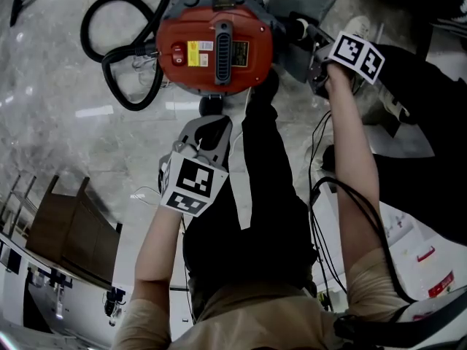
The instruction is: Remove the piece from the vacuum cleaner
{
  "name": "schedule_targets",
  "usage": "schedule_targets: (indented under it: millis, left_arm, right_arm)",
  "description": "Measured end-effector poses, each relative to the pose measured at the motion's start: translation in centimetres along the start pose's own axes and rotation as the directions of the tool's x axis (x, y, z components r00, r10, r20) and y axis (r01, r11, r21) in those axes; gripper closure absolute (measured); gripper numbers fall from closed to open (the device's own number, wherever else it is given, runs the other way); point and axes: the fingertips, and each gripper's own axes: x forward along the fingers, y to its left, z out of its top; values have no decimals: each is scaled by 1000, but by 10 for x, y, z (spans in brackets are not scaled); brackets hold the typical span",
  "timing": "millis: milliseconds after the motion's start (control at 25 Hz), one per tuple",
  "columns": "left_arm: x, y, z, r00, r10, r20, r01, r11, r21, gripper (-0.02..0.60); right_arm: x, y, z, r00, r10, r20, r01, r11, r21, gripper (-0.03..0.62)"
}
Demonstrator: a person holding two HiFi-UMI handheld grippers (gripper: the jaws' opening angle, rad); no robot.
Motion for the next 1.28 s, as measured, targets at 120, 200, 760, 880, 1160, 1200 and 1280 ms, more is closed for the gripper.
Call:
schedule_targets:
  millis: [120,200,760,880,1160,1200,1280]
  left_arm:
    - [2,-1,-1,1000,-5,-6,5,1000,0,578]
    - [3,-1,0,1000,-7,-5,7,1000,3,578]
    - [4,3,-3,1000,-5,-12,5,1000,5,578]
    - [7,0,-4,1000,-12,-19,12,1000,1,578]
    - [11,-3,1,1000,-18,-8,18,1000,-8,578]
    - [14,-3,0,1000,-20,-13,20,1000,-6,578]
    - [17,-6,1,1000,-23,-18,23,1000,-1,578]
  right_arm:
    - [0,-3,0,1000,29,10,-29,996,86,556]
    - [0,-3,1,999,32,7,-33,996,79,556]
    - [4,12,1,988,-154,-27,96,735,-671,553]
    - [5,10,2,989,-144,-24,96,765,-637,553]
    - [-5,-28,7,985,-170,-26,139,874,-465,565]
    - [-8,-28,7,987,-157,-26,128,879,-459,565]
    - [-12,-29,8,988,-150,-23,122,878,-462,565]
